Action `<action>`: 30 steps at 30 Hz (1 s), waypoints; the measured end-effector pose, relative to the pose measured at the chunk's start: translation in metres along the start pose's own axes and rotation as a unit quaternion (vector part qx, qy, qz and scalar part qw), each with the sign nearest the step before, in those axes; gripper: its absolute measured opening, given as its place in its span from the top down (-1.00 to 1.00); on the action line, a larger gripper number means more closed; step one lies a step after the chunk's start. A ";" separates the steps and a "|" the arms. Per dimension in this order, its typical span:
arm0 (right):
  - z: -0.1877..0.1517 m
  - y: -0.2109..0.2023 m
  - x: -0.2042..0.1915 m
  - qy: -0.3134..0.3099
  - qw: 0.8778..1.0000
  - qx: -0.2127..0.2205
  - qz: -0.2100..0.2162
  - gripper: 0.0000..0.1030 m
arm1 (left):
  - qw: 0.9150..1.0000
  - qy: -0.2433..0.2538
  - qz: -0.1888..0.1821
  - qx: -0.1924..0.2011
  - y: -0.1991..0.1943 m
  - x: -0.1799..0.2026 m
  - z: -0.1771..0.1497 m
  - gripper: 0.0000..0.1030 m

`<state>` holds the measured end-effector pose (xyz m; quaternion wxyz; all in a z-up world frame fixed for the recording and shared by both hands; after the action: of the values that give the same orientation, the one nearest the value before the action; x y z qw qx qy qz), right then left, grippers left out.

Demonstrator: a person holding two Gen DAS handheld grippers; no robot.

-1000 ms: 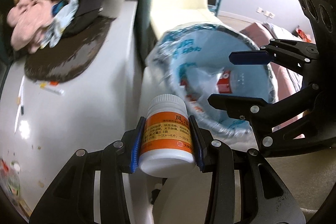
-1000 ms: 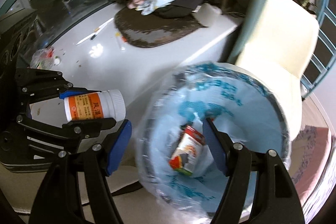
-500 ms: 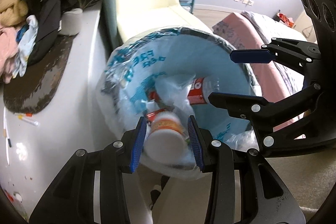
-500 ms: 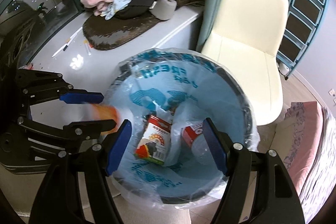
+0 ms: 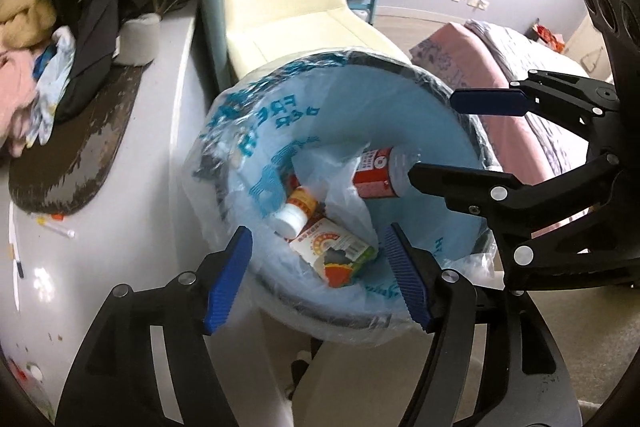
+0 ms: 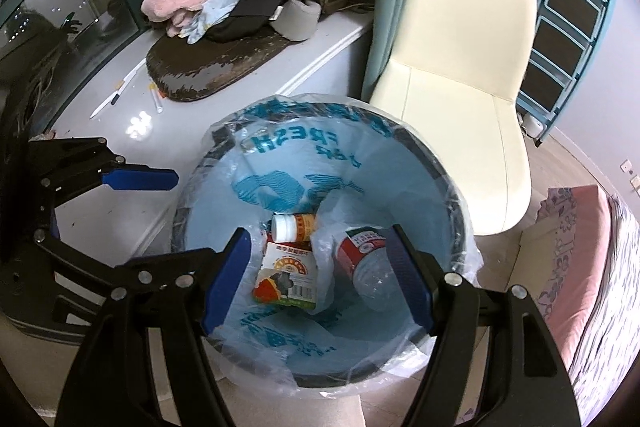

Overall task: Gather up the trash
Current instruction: 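Open the left tool to drop the pill bottle into the bin, then move both open tools from the bin back over the table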

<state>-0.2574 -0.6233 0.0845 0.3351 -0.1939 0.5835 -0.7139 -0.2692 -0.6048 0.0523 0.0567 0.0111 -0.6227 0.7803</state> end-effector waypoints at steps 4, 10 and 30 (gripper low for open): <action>0.005 0.001 -0.018 -0.015 1.000 0.002 0.009 -0.31 | 0.999 -0.032 0.006 0.003 -0.007 -0.019 -0.014 -0.34; 0.014 0.006 -0.056 -0.055 0.998 0.000 0.025 -0.31 | 0.996 -0.085 0.028 0.008 -0.021 -0.056 -0.045 -0.40; 0.021 0.026 -0.258 -0.249 0.963 -0.025 0.095 -0.31 | 0.950 -0.299 0.083 0.024 -0.075 -0.173 -0.211 -0.45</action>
<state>-0.0561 -0.4585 0.0939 0.5313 -0.3179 0.5149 -0.5929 -0.0788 -0.3956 0.0623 -0.1971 0.1936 -0.5906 0.7582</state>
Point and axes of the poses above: each gripper's, at about its wrist camera, not at the fingertips, and y roughly the way its jaws point, x to its right, z to its top, the point moved 10 cm from there along y, roughly the way its jaws point, and after that the axes turned 11 degrees about -x, right-handed, at the moved point
